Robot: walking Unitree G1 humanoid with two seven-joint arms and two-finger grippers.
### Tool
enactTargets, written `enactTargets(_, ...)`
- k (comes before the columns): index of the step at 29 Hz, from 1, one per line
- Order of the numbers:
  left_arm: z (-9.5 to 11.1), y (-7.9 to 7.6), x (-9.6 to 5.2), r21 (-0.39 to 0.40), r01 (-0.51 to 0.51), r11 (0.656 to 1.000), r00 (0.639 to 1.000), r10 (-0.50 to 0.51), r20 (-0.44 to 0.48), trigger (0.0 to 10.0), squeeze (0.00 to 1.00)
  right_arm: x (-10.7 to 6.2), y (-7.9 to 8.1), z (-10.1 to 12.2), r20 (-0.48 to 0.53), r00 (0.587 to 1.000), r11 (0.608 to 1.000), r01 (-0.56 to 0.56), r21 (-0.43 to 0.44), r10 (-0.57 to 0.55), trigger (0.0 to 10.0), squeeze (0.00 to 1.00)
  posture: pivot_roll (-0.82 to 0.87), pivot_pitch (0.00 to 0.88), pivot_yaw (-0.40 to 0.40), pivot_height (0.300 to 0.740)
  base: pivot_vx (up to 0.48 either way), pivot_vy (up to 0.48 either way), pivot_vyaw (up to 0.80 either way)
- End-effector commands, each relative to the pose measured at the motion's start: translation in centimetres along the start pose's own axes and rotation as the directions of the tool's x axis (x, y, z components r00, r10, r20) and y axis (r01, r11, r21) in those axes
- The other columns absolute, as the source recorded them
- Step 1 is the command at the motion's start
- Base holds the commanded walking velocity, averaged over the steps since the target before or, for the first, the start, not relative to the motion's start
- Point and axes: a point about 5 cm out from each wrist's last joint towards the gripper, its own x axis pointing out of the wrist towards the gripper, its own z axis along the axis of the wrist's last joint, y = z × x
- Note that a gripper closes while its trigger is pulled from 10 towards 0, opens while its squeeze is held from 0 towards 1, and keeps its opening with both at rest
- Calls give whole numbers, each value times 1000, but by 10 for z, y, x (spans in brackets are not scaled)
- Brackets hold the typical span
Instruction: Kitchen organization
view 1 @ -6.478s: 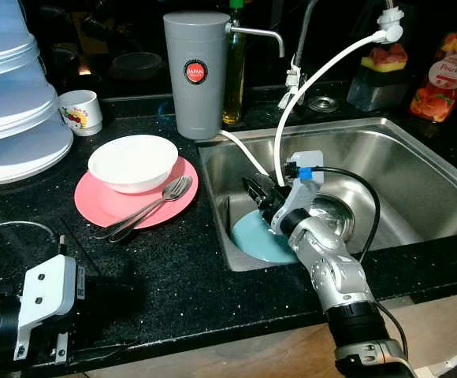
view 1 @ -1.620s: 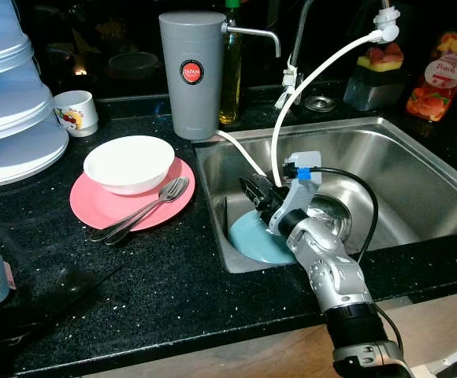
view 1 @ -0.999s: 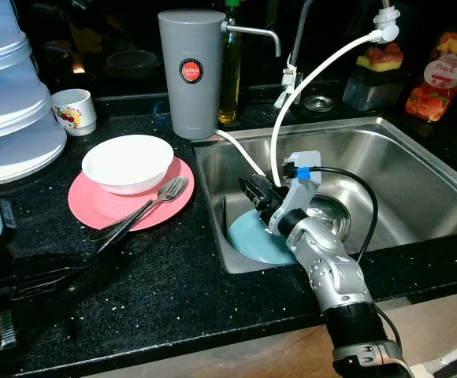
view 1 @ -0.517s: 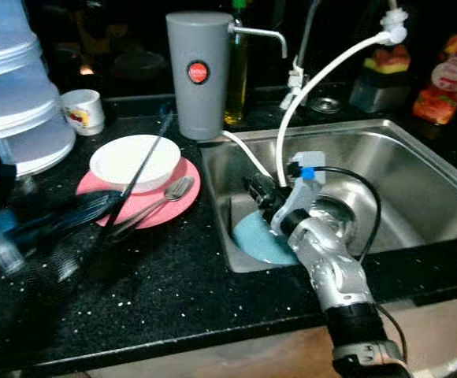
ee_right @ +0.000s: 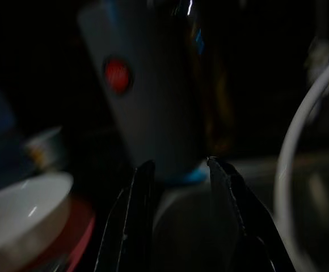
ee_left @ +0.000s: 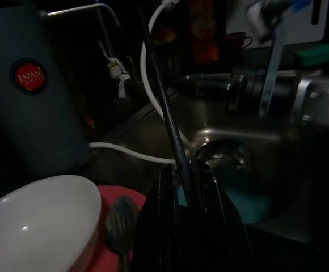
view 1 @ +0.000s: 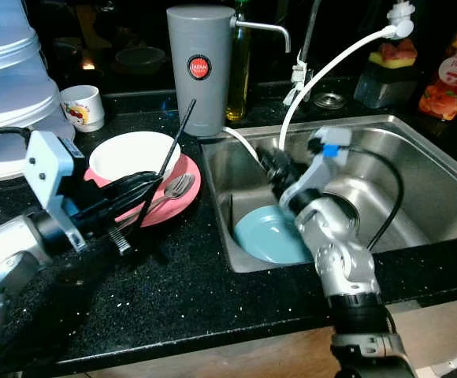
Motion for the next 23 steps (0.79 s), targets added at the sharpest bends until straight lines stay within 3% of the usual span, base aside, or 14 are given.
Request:
enactTargets(1,-2,0,3,13,-7,1000,1000,7,-2,0,0,3,-1,17,89,996,999,16,-40,-12,10000,0,65,70,51,740,0,0,0)
enactTargets(3,-4,-1,9,18,-20,1000,1000,20,7,0,0,7,2,30,141,990,995,19,-101,-4,10000,0,63,67,49,740,0,0,0)
enactTargets(5,-3,-1,16,-1,-42,999,998,42,42,0,0,10,6,33,129,992,995,12,-97,0,10000,0,61,65,48,740,0,0,0)
enactTargets(6,-2,-3,22,-36,-44,998,996,47,80,0,0,12,9,27,78,997,999,1,-38,2,10000,0,61,65,48,740,0,0,0)
enactTargets(8,-1,-4,24,-50,-40,998,994,45,95,0,0,12,11,24,58,998,1000,-3,-5,4,10000,0,61,65,48,740,0,0,0)
enactTargets(9,1,-11,33,-119,6,993,989,12,147,0,0,12,14,17,13,1000,994,-1,111,0,10000,0,58,59,46,740,0,0,0)
enactTargets(11,1,-16,39,-161,39,986,984,-10,177,0,0,13,17,14,-9,1000,985,-3,171,5,10000,0,58,59,46,740,0,0,0)
enactTargets(19,7,-28,58,-274,132,953,955,-48,292,0,0,10,32,3,-58,997,969,-42,242,57,10000,39,47,56,49,740,0,0,0)
enactTargets(20,7,-29,59,-285,138,949,954,-50,297,0,0,10,34,2,-62,996,964,-41,261,59,10000,471,47,56,49,740,0,0,0)
enactTargets(21,7,-29,59,-285,138,949,954,-50,297,0,0,10,34,2,-62,996,964,-41,261,59,10000,471,47,56,49,740,0,0,0)
enactTargets(22,6,-29,60,-292,143,946,953,-52,297,0,0,9,35,1,-64,996,960,-38,276,57,10000,902,45,60,51,740,0,0,0)
enactTargets(23,5,-29,59,-300,148,942,955,-58,291,0,0,9,35,1,-68,996,956,-35,291,57,10000,1000,46,62,50,740,0,0,0)
